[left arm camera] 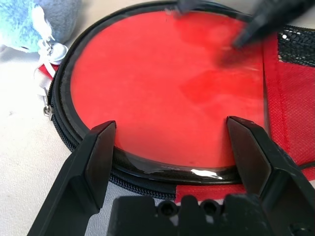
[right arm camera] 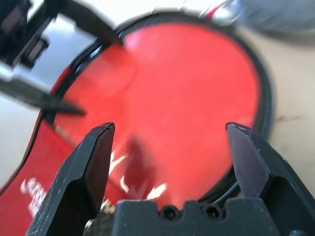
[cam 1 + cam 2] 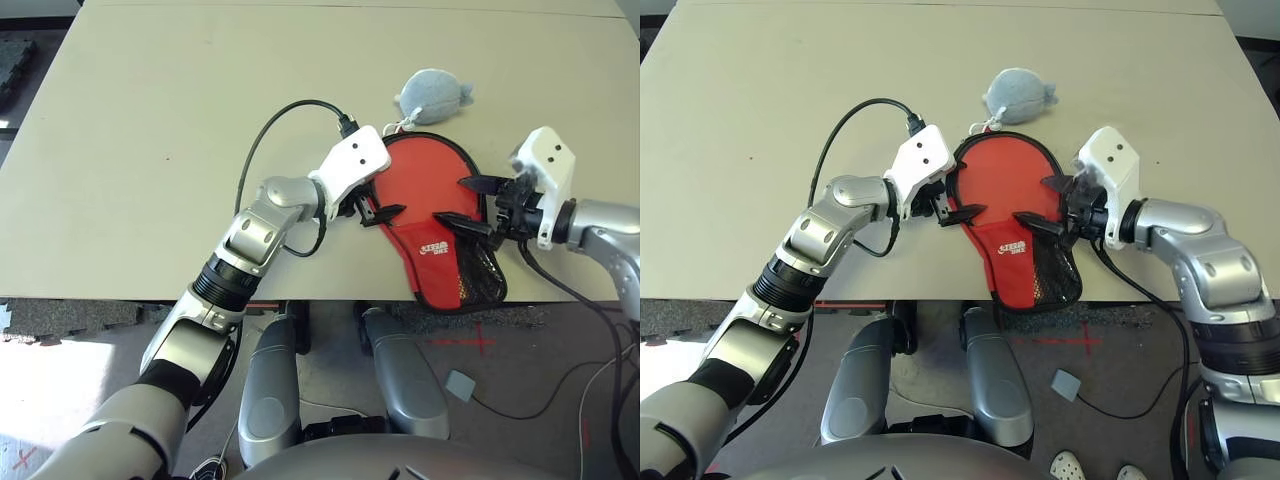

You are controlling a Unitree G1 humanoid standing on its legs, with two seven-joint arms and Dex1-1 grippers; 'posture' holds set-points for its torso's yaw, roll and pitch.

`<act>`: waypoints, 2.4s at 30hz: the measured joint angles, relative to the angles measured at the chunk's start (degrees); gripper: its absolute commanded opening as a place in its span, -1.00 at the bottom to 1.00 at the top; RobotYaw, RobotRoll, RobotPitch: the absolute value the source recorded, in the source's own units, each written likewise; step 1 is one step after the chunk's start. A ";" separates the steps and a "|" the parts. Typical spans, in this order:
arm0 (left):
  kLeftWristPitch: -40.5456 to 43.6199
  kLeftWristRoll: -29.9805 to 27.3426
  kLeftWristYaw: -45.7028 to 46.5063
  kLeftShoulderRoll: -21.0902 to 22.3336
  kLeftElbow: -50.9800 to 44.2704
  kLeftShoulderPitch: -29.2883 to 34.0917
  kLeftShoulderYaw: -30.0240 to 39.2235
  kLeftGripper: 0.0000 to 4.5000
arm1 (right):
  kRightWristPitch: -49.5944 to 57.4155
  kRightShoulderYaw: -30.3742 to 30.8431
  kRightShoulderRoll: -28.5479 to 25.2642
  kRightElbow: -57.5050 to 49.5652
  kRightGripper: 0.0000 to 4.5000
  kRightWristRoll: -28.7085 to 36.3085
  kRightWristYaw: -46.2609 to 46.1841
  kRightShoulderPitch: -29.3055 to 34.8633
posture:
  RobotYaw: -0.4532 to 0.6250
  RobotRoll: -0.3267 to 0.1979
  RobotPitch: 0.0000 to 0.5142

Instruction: Store the ping-pong paddle in its case and zip it.

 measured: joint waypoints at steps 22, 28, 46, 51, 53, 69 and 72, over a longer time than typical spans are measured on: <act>2.18 -0.01 -1.08 0.04 -3.94 0.81 -1.05 0.99 | -22.00 4.47 7.72 65.55 1.00 -14.11 10.47 -41.51 | -0.29 0.25 0.46; 3.85 -0.01 -0.82 0.07 -5.33 0.95 -1.04 1.00 | -25.94 4.62 12.23 73.58 0.92 -17.82 9.81 -42.64 | -0.24 0.25 0.48; 5.27 -0.04 -0.29 -0.57 -6.22 1.00 -1.47 1.00 | -28.20 3.35 2.73 74.48 -0.90 -22.76 10.81 -42.99 | -0.35 0.25 0.48; 5.14 -0.04 -0.36 -0.70 -5.99 0.87 -1.53 1.00 | -28.38 4.83 -2.13 72.01 -0.90 -25.18 14.41 -40.28 | -0.38 0.25 0.49; 4.99 -0.04 -0.36 -0.79 -5.86 0.82 -1.55 1.00 | -28.43 5.09 -4.19 70.63 -0.90 -26.06 16.26 -39.12 | -0.39 0.25 0.49; 3.00 -0.05 -1.18 -2.18 -1.82 -1.10 -1.59 1.00 | -24.43 7.53 -21.60 47.12 -0.90 -25.76 39.36 -17.85 | -0.51 0.25 0.48; 2.54 -0.05 -1.27 -2.42 -1.27 -1.38 -1.70 1.00 | -22.35 9.19 -26.60 40.78 -0.90 -20.67 41.80 -10.07 | -0.52 0.25 0.47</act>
